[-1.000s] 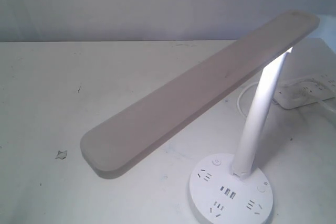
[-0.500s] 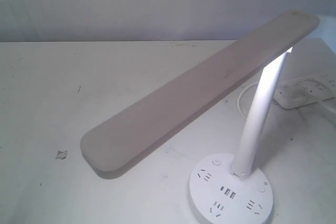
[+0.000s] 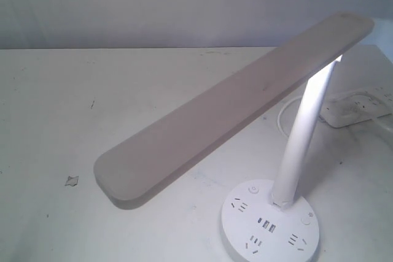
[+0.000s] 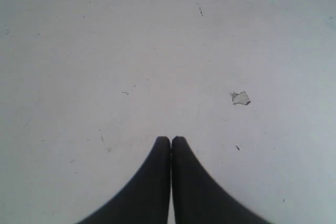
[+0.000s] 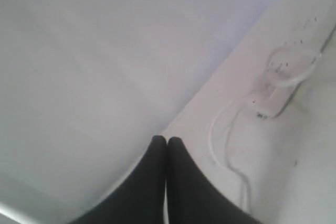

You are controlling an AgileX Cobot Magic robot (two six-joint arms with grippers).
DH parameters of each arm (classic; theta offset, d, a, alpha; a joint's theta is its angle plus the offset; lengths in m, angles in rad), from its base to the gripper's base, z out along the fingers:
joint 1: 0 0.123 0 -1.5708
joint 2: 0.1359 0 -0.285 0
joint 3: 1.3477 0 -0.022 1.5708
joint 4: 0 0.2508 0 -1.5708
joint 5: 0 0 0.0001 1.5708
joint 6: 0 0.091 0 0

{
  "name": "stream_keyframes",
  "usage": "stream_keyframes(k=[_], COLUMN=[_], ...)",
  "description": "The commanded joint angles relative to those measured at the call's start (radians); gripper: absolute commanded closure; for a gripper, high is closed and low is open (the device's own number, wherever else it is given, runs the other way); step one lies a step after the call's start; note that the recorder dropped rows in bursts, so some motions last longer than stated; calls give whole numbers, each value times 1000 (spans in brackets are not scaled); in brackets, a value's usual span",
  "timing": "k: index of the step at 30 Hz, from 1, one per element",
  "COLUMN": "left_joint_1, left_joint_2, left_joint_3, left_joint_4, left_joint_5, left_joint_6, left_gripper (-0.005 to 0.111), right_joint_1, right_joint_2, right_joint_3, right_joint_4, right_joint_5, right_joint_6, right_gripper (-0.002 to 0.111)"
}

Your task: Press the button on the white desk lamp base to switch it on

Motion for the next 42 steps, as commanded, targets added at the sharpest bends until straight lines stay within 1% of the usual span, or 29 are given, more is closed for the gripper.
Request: stream_keyframes(k=[1, 7, 13, 15, 20, 24, 26, 27, 28, 29, 32, 34, 42], left_joint_1=[-5, -5, -5, -5, -5, -5, -5, -5, -5, -5, -5, -5, -5], left_joint_2=[-4, -4, -4, -4, -4, -4, -4, -4, -4, -4, -4, -4, -4], left_joint_3=[3, 3, 3, 3, 3, 3, 3, 3, 3, 3, 3, 3, 3], left_joint_4=[0, 0, 0, 0, 5, 5, 5, 5, 5, 5, 5, 5, 5], left_joint_5=[3, 3, 3, 3, 3, 3, 3, 3, 3, 3, 3, 3, 3], left_joint_6=[-3, -3, -3, -3, -3, -3, -3, -3, -3, -3, -3, -3, -3], left_gripper=[107, 107, 107, 107, 107, 107, 107, 107, 107, 107, 107, 107, 107], right_joint_1=[-7, -7, -7, -7, -7, -7, -7, -7, -7, -7, -7, -7, -7], right_joint_2=[-6, -6, -6, -6, -6, -6, -6, -6, -6, -6, -6, -6, -6], right_joint_3=[5, 5, 5, 5, 5, 5, 5, 5, 5, 5, 5, 5, 5], right_joint_4=[-3, -6, -26, -28, -30, -19, 107, 259, 315, 357, 399, 535, 535], right_joint_5=[-21, 41, 186, 196, 195, 194, 187, 187, 187, 187, 183, 177, 206], right_joint_6=[-363, -373, -376, -433, -677, -717, -713, -713, -713, -713, -707, -705, -705], right_gripper=[108, 108, 108, 108, 108, 108, 108, 108, 108, 108, 108, 108, 108])
